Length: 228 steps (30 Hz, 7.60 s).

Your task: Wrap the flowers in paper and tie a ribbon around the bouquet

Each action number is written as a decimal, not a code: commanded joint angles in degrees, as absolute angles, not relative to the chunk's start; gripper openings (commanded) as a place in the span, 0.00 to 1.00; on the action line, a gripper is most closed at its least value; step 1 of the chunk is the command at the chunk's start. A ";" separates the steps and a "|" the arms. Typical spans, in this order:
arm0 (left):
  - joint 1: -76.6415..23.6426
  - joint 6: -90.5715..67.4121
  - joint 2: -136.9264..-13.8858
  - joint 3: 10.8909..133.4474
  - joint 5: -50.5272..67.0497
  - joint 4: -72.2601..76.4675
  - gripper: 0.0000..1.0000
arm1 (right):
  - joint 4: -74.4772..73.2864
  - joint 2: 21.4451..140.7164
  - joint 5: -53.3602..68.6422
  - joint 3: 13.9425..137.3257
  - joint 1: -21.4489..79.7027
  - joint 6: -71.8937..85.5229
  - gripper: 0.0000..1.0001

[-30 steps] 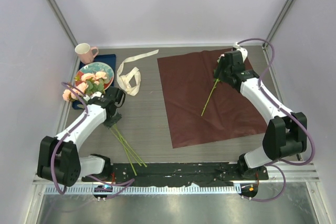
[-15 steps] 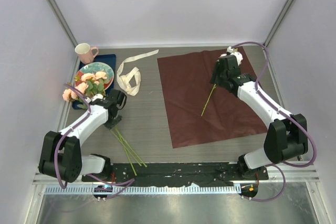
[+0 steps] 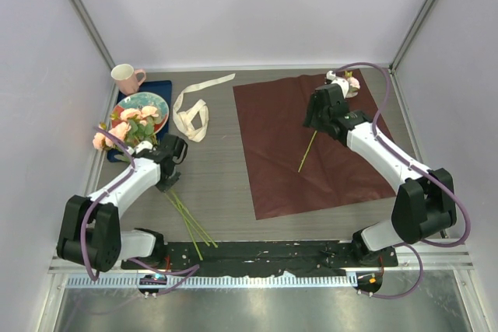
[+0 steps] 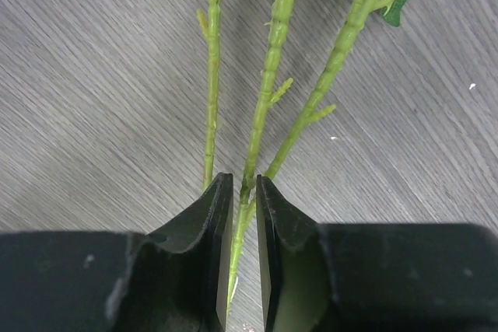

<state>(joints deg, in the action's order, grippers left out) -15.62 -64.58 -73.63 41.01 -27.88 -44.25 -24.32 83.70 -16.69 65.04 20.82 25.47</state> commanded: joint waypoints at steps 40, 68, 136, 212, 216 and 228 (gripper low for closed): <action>-17.31 -49.57 -41.31 43.86 -2.55 -31.02 0.00 | 36.75 107.42 32.72 66.89 53.00 56.79 0.56; -17.31 -46.24 -42.36 48.16 -6.24 -37.88 0.83 | 10.08 97.24 12.68 65.23 46.69 49.22 0.00; -15.21 -51.07 -68.28 39.90 -21.35 -33.67 0.76 | -21.09 115.93 -3.25 83.32 9.84 31.46 0.34; -15.12 -46.84 -37.88 37.88 14.13 -14.51 0.80 | -8.56 82.01 0.18 58.27 29.74 40.10 0.00; -15.12 -50.97 -37.97 34.20 19.59 -9.85 0.77 | -15.55 82.52 6.40 60.72 10.59 33.76 0.00; -15.20 -54.93 -41.57 30.15 24.96 -9.31 0.77 | -21.18 97.73 6.77 71.54 -3.43 23.65 0.00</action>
<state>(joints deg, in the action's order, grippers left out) -15.14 -53.49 -41.12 30.92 20.64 -11.88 -20.10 96.33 5.74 67.26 -3.77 27.66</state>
